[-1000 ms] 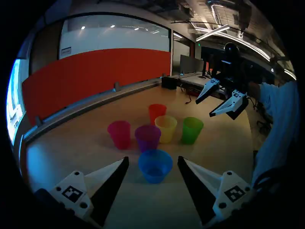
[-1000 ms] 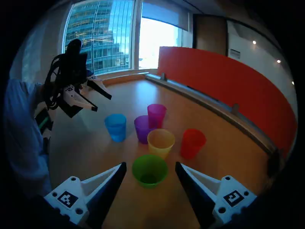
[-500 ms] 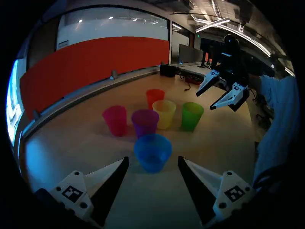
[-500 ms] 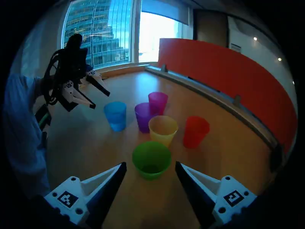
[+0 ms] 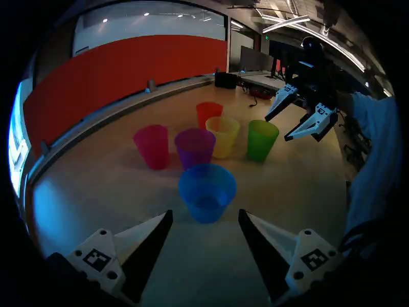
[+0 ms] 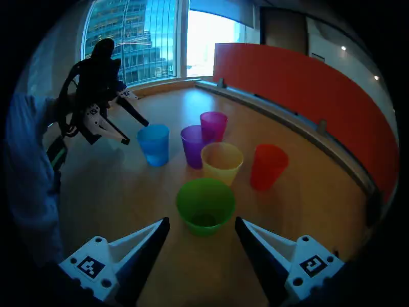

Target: Pour water

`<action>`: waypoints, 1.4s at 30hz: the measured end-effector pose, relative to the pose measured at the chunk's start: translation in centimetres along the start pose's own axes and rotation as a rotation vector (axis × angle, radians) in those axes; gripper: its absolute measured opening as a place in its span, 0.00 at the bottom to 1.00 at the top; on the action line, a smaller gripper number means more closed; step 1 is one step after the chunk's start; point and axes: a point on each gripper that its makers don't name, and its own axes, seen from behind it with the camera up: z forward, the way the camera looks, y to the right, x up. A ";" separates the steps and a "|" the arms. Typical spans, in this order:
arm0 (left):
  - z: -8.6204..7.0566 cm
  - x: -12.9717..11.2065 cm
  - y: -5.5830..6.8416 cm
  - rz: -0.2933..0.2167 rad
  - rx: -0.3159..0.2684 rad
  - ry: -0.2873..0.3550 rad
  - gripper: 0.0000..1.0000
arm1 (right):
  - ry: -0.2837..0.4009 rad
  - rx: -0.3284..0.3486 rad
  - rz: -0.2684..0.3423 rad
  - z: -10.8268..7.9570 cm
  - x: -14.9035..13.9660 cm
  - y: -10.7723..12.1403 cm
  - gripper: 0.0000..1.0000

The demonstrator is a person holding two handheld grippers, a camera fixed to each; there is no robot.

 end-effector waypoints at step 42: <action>4.9 1.0 0.3 -0.001 -0.058 -0.010 0.95 | 0.004 0.023 0.020 4.4 0.3 0.4 0.99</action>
